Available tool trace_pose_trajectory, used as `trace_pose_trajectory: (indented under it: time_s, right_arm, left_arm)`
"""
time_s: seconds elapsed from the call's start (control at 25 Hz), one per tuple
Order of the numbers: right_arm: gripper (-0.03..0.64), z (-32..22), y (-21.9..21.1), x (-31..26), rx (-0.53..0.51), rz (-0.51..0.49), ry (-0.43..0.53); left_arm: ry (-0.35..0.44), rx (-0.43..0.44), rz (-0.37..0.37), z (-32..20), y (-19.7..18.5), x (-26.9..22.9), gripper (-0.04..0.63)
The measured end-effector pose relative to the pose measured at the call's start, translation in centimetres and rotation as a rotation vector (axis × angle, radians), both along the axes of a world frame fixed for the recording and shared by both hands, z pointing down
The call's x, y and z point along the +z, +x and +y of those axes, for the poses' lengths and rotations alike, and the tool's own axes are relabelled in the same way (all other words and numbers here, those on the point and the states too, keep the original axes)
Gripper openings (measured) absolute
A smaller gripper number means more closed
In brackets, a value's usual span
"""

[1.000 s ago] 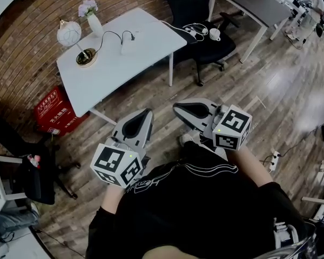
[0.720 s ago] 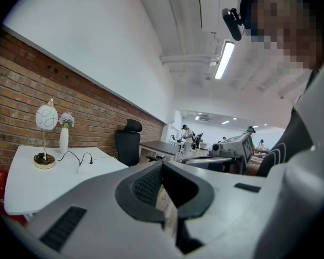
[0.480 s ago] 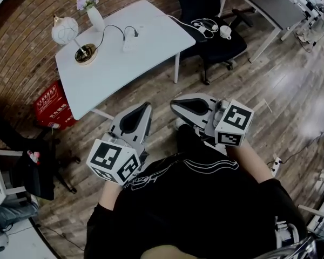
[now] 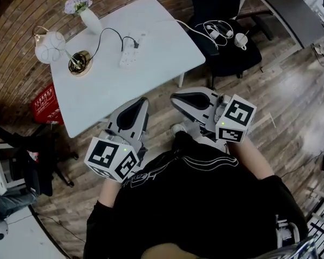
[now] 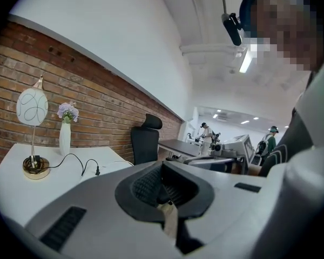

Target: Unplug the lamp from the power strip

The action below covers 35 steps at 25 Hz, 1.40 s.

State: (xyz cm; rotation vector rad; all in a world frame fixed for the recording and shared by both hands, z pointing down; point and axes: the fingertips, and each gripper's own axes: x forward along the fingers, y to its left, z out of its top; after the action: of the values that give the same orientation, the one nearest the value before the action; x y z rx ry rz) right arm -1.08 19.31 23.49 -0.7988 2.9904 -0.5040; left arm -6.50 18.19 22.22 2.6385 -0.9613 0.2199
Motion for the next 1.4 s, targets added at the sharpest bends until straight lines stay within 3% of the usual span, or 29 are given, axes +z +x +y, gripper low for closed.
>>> trace_pose_trajectory:
  time_s: [0.24,0.48,0.68,0.96,1.2,1.4]
  right_arm:
    - [-0.003,-8.3,3.8,0.4,-0.051,-0.008,-0.014]
    - [-0.003,-13.0,5.4,1.4,-0.07,-0.007,-0.025]
    - [-0.003,-15.6,5.3,3.2,-0.083,0.014,-0.059]
    - [-0.003,-20.7,3.8,6.1,-0.097,0.056,-0.099]
    - [-0.003,-27.4,3.2,8.9,-0.081,0.082,-0.171]
    - [-0.003,-33.2,1.3,11.3,-0.084,0.129,-0.169]
  left_arm:
    - [0.004,-0.052,-0.033,-8.6,3.7,-0.1,0.003]
    - [0.009,-0.094,-0.055,-12.9,4.9,0.4,0.003]
    - [0.003,-0.151,-0.082,-15.8,3.6,2.2,0.003]
    - [-0.071,-0.195,-0.084,-21.0,1.0,6.2,0.003]
    - [-0.15,-0.211,-0.097,-25.9,-0.7,10.7,0.003]
    - [-0.183,-0.188,-0.137,-29.5,-2.4,14.3,0.003]
